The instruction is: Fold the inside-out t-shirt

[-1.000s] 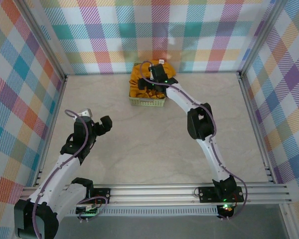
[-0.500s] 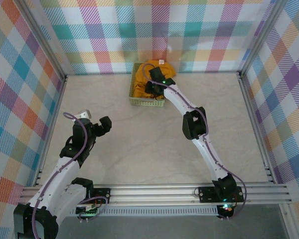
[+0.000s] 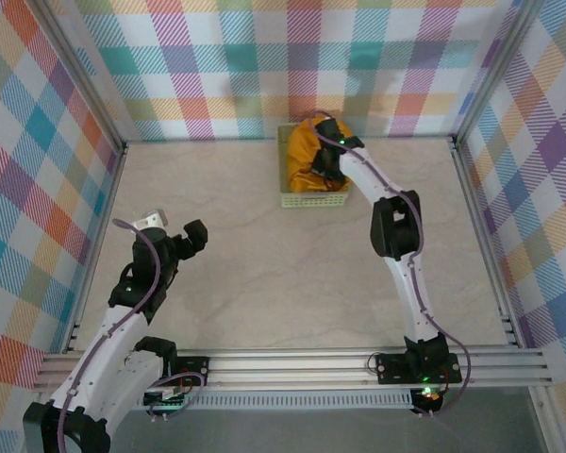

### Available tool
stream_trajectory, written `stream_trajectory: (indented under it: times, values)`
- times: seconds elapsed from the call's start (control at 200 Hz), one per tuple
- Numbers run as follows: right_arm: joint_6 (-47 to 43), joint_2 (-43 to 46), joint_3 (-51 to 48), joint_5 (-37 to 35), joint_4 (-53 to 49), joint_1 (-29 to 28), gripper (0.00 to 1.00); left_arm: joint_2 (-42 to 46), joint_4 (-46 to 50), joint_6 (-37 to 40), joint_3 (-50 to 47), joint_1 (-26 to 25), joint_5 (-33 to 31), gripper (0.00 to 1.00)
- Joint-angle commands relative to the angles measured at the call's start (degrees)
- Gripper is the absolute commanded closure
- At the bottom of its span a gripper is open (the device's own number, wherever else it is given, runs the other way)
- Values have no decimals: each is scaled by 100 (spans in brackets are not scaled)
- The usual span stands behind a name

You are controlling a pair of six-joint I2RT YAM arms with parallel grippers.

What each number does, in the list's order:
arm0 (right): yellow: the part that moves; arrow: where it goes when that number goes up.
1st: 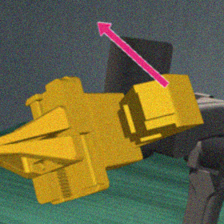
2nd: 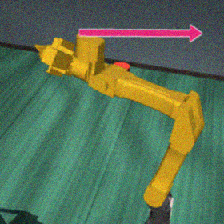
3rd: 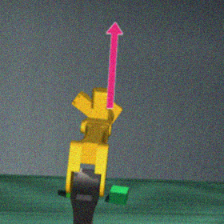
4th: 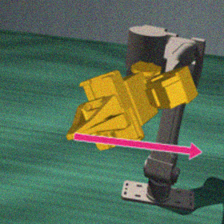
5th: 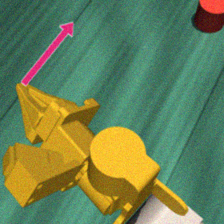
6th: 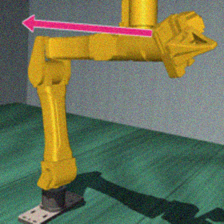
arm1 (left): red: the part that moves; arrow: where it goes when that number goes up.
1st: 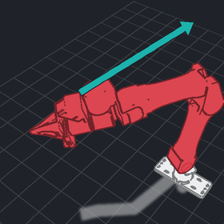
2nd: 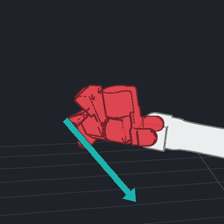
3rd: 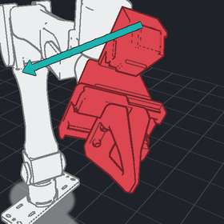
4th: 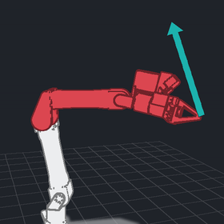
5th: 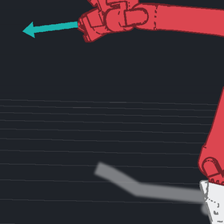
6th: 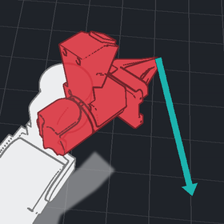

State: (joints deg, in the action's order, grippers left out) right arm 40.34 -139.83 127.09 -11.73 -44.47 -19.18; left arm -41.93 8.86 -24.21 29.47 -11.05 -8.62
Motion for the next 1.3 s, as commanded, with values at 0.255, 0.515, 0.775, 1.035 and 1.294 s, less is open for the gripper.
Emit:
stream_trajectory:
  times: [0.255,0.515,0.775,1.035,1.294]
  values:
    - [-498,1348,-1584,-357,210,1400,100,-174,330,-227,128,40,34,0]
    - [-1016,1881,-1188,-972,-217,1917,100,-58,579,-326,225,41,113,0]
    - [-1700,2666,-926,-780,-8,1727,100,232,989,-525,431,41,323,0]
    - [-2584,3873,-1198,-1380,686,761,100,369,1243,-637,681,41,671,0]
    - [-3572,5162,-1636,-2030,1572,-489,100,638,1582,-607,856,41,822,0]
